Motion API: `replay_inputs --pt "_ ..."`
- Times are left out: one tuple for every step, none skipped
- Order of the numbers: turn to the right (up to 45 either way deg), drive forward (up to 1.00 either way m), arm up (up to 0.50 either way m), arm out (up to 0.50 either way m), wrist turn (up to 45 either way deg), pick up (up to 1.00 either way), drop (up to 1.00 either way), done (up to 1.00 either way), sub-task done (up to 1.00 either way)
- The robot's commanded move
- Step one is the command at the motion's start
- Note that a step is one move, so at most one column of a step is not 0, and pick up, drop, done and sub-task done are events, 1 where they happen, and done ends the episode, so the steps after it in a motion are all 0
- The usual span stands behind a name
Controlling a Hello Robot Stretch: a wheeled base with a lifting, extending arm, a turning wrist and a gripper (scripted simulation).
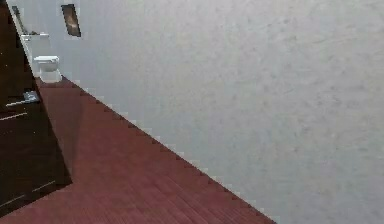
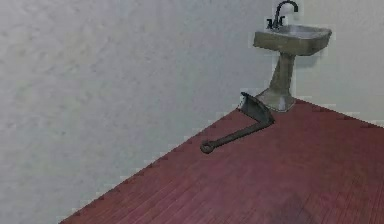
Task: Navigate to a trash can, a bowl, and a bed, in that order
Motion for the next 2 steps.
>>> replay_inputs --pt "-45.0 0.00 0.00 0.00 0.0 0.00 0.00 0.00 0.00" --pt "-12.0 0.00 0.00 0.00 0.0 0.00 0.00 0.00 0.00"
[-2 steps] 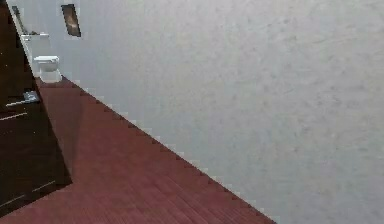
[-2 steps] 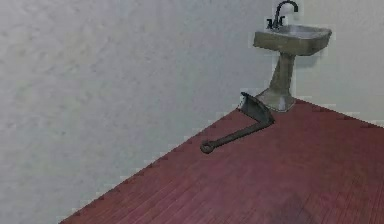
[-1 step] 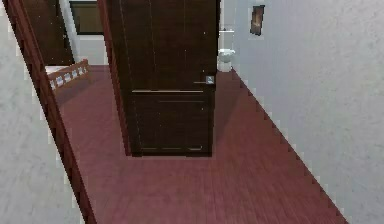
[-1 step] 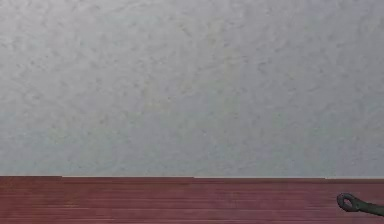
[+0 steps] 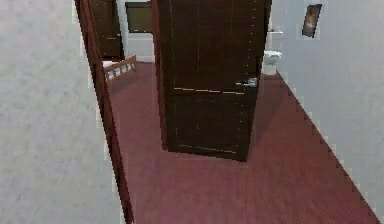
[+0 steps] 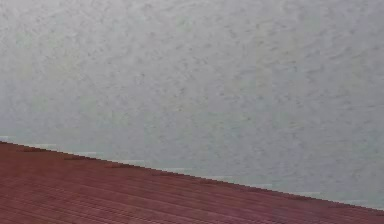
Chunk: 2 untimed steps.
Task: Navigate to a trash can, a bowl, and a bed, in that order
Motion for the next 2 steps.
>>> replay_inputs --pt "0.0 1.00 0.00 0.00 0.0 0.00 0.00 0.00 0.00" --pt "-15.0 0.00 0.00 0.00 0.0 0.00 0.00 0.00 0.00"
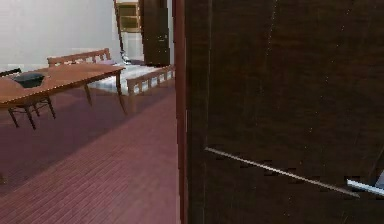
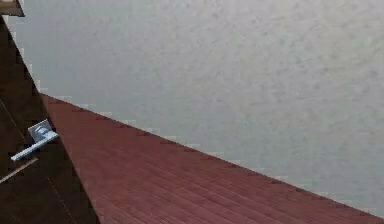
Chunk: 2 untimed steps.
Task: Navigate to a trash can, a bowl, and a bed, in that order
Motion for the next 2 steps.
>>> replay_inputs --pt "0.0 0.15 0.00 0.00 0.0 0.00 0.00 0.00 0.00" --pt "-39.0 0.00 0.00 0.00 0.0 0.00 0.00 0.00 0.00"
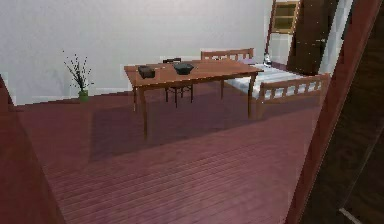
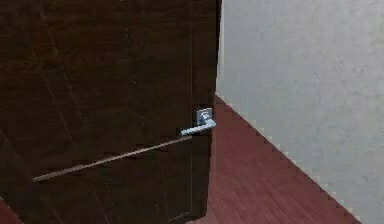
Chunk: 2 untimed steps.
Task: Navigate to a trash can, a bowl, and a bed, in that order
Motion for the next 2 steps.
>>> replay_inputs --pt "0.0 0.65 0.00 0.00 0.0 0.00 0.00 0.00 0.00" --pt "-24.0 0.00 0.00 0.00 0.0 0.00 0.00 0.00 0.00"
